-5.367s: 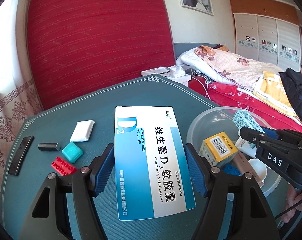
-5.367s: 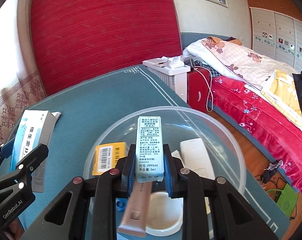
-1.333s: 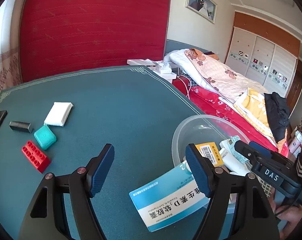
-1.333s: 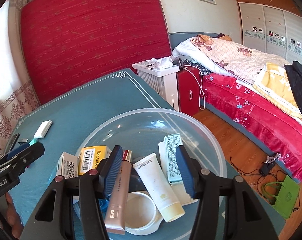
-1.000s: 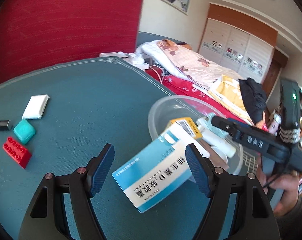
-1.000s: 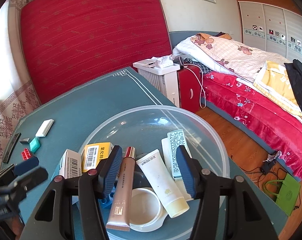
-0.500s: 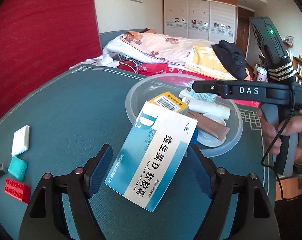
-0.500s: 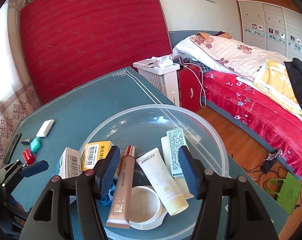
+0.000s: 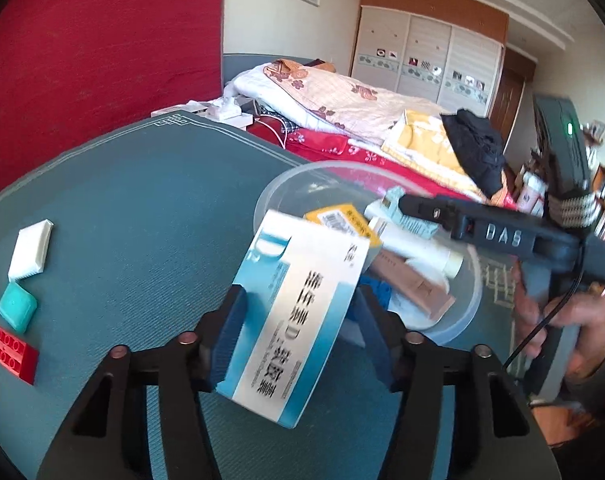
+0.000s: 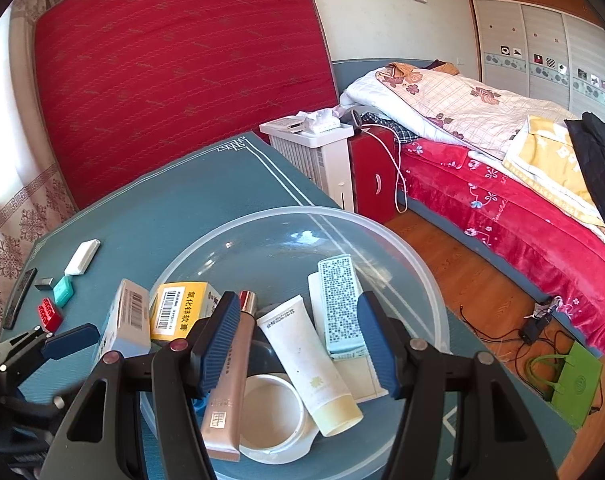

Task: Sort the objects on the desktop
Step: 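Lower the blue vitamin box into the bowl and open the left tool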

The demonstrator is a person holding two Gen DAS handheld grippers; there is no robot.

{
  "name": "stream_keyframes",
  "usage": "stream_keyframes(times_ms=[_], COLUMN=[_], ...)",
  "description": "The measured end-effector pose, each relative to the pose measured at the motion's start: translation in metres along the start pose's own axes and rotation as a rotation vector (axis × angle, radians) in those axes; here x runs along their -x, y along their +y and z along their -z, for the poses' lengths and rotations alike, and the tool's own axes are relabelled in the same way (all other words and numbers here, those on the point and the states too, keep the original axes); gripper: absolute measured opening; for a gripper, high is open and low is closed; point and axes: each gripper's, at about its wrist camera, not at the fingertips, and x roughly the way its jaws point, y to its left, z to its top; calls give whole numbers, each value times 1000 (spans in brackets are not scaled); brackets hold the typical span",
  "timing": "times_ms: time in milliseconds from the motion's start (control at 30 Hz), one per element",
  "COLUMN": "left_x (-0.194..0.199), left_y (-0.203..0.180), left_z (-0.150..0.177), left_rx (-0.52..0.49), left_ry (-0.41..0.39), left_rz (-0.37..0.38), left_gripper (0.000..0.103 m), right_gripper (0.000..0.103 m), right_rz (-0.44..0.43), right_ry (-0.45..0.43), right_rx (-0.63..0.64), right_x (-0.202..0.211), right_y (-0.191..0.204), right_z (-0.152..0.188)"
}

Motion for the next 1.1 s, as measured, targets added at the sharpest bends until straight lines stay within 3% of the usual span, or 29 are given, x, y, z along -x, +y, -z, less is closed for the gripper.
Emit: stream_keyframes(times_ms=[133, 300, 400, 533, 767, 1100], left_x=[-7, -15, -8, -4, 3, 5], left_y=[-7, -19, -15, 0, 18, 13], left_z=[-16, -26, -23, -13, -1, 13], left_rx=[29, 0, 18, 23, -14, -64], left_ry=[-8, -15, -13, -4, -9, 3], left_rz=[20, -30, 3, 11, -22, 35], left_gripper=[51, 51, 51, 73, 77, 82], right_gripper=[65, 65, 65, 65, 65, 65], right_rz=[6, 16, 21, 22, 17, 18], right_ry=[-8, -17, -24, -18, -13, -8], right_rx=[-2, -13, -21, -25, -17, -15], right_x=[2, 4, 6, 5, 5, 3], right_y=[-4, -14, -21, -25, -22, -16], right_z=[-1, -5, -6, -7, -5, -5])
